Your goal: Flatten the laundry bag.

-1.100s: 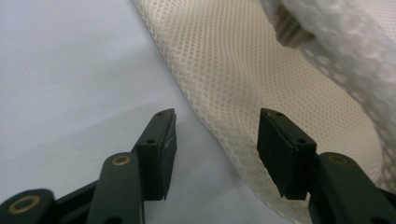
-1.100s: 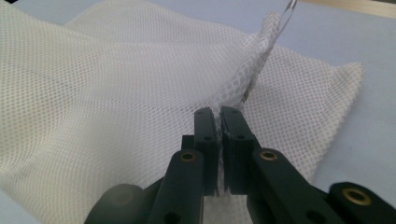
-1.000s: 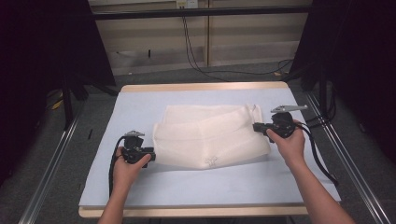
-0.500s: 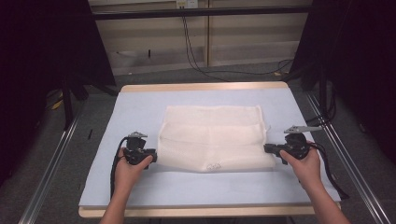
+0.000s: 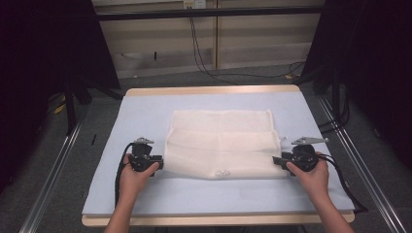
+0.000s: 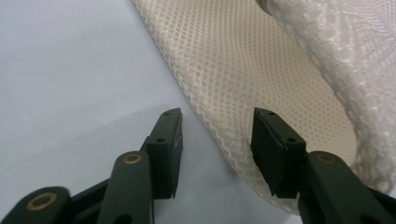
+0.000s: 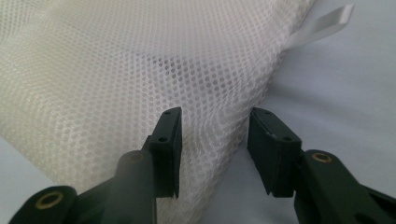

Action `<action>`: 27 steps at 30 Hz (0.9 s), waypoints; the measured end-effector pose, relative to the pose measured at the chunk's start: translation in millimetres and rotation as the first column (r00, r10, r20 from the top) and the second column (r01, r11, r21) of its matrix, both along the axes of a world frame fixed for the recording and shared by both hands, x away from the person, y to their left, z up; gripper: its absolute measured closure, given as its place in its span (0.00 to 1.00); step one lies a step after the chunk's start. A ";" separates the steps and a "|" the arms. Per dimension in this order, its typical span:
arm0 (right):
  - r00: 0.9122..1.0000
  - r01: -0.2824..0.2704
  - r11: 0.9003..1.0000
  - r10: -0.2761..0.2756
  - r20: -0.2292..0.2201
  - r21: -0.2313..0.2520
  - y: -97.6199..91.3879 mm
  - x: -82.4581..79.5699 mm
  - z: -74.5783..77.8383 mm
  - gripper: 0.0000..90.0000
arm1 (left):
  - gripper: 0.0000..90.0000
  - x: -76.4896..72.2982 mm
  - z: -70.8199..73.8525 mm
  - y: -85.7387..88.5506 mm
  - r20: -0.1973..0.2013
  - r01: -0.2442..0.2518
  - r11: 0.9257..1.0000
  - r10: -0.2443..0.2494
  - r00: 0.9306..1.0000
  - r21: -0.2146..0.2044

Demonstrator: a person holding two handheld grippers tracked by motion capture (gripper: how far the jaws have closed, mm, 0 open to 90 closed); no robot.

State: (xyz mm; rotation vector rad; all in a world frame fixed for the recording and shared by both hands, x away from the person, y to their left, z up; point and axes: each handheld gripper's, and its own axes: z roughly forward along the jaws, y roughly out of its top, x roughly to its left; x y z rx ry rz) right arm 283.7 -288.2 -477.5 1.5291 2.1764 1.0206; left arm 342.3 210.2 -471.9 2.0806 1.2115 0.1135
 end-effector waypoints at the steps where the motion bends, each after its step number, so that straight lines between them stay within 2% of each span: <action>1: 1.000 -0.011 1.000 0.011 0.004 -0.008 0.3 1.4 -1.9 0.60 | 0.56 0.2 -0.1 0.0 0.003 -0.003 1.000 0.003 1.000 -0.002; 4: 1.000 -0.023 1.000 0.023 0.003 0.008 0.6 4.1 -2.8 0.65 | 0.48 1.7 1.1 4.7 -0.004 -0.012 1.000 0.012 1.000 0.012; 7: 1.000 -0.018 1.000 0.018 0.005 0.012 -1.6 6.0 -2.6 0.79 | 0.46 1.2 1.8 4.3 -0.015 0.026 0.999 -0.026 1.000 -0.022; 9: 1.000 -0.023 1.000 0.023 0.009 0.020 -2.8 6.9 -2.7 0.81 | 0.46 0.8 2.1 2.9 -0.012 0.022 0.999 -0.023 1.000 -0.029; 10: 1.000 -0.026 0.999 0.026 0.008 0.024 -4.0 8.1 -2.5 0.86 | 0.44 1.0 2.3 1.1 -0.012 0.017 0.999 -0.017 1.000 -0.033; 12: 1.000 -0.025 0.999 0.024 0.012 0.027 -4.0 8.4 -2.2 0.88 | 0.44 1.8 0.4 -0.2 -0.032 0.039 0.999 -0.040 0.999 -0.032; 14: 1.000 -0.021 0.999 0.021 0.018 0.028 -3.9 8.0 -2.0 0.90 | 0.44 0.9 -0.6 -4.1 -0.019 0.021 0.999 -0.022 1.000 -0.035; 15: 1.000 -0.019 0.999 0.019 0.017 0.028 -3.7 7.8 -2.0 0.90 | 0.44 1.7 0.4 -3.3 -0.023 0.043 0.999 -0.043 0.999 -0.016; 18: 1.000 -0.016 0.999 0.016 0.017 0.030 -3.6 8.3 -2.0 0.91 | 0.52 1.3 -0.9 -6.6 -0.011 0.030 0.999 -0.030 0.999 -0.026; 19: 1.000 -0.015 0.999 0.015 0.021 0.032 -3.5 9.2 -2.3 0.91 | 0.56 2.5 -0.4 -7.7 -0.012 0.053 0.998 -0.053 0.998 -0.015; 21: 1.000 0.001 0.999 -0.001 0.016 0.041 -2.8 9.2 -2.1 0.92 | 0.67 2.9 -0.4 -10.8 -0.004 0.047 0.999 -0.047 0.999 0.006; 22: 1.000 0.003 0.999 -0.004 0.017 0.039 -2.4 9.4 -2.0 0.92 | 0.76 3.8 -0.6 -11.5 -0.008 0.052 0.999 -0.052 0.999 0.007; 23: 1.000 0.005 0.999 -0.006 0.023 0.039 -2.2 9.7 -1.9 0.92 | 0.89 5.1 -0.7 -12.0 -0.012 0.050 0.999 -0.050 0.999 0.003; 25: 0.999 0.006 0.999 -0.007 0.032 0.038 -3.1 10.9 -1.9 0.92 | 0.95 7.5 -0.2 -14.7 -0.015 0.045 0.999 -0.045 0.999 0.007; 27: 0.999 0.008 0.999 -0.010 0.043 0.039 -4.3 12.7 -1.4 0.93 | 0.96 9.5 0.7 -16.6 0.007 0.029 1.000 -0.029 1.000 0.011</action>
